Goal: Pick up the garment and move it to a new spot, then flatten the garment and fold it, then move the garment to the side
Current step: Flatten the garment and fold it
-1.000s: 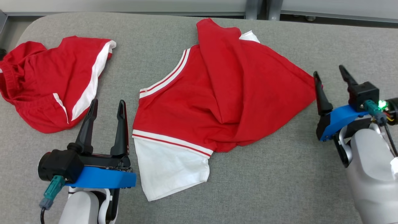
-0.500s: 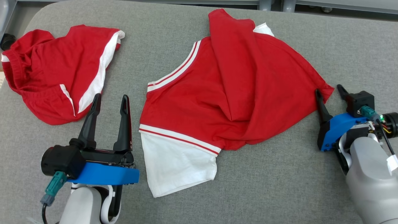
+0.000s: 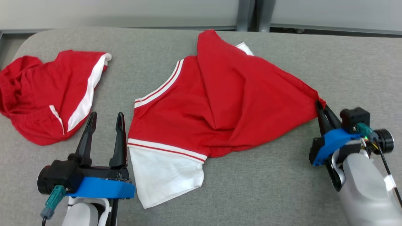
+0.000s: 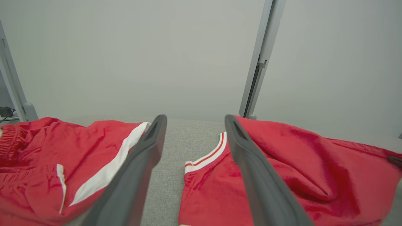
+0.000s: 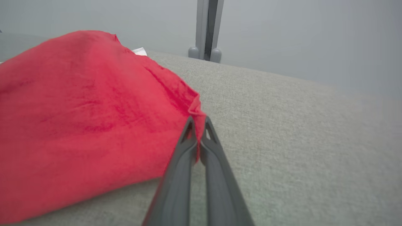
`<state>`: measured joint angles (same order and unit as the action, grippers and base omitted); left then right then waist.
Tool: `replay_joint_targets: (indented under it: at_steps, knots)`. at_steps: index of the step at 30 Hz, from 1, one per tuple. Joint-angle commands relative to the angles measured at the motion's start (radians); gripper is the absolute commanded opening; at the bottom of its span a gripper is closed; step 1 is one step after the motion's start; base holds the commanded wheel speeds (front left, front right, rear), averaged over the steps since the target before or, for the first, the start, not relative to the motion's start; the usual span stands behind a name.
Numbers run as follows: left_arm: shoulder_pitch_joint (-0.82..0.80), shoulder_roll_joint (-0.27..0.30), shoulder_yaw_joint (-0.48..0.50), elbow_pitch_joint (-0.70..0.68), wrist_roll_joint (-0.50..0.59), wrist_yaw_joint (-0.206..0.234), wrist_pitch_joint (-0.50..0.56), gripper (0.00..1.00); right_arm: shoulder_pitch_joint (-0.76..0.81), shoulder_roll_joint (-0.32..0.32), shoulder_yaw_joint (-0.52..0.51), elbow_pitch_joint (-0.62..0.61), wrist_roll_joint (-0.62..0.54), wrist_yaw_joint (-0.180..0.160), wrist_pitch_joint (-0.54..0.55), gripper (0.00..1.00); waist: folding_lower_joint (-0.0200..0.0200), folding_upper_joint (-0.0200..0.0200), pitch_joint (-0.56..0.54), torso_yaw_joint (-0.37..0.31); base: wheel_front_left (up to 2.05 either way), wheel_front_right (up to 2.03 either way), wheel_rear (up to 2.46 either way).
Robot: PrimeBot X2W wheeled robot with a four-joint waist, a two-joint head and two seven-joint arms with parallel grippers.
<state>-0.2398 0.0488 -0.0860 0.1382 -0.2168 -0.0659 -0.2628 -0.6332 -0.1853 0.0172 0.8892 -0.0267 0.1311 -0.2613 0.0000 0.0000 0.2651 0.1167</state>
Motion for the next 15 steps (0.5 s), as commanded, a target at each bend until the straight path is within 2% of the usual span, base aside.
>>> replay_joint_targets:
  at_steps: [1,7,15]
  knots:
    - [0.018,0.003,0.008,0.003,0.006,-0.006,-0.003,1.0,0.048,0.004,-0.013,-0.034,0.02,-0.001,-0.005,0.0,0.0,0.0,-0.036,-0.034,0.0,0.0,0.0]
    - [0.062,0.003,0.021,0.008,0.014,-0.012,-0.003,1.0,0.218,0.018,-0.075,-0.173,0.044,-0.001,-0.003,0.0,0.0,0.0,-0.08,-0.083,0.0,0.0,0.0]
    - [0.106,0.003,0.037,0.016,0.024,-0.018,-0.003,1.0,0.44,0.069,-0.138,-0.343,0.088,-0.001,0.069,0.0,0.0,0.0,-0.121,-0.122,0.0,0.0,0.0]
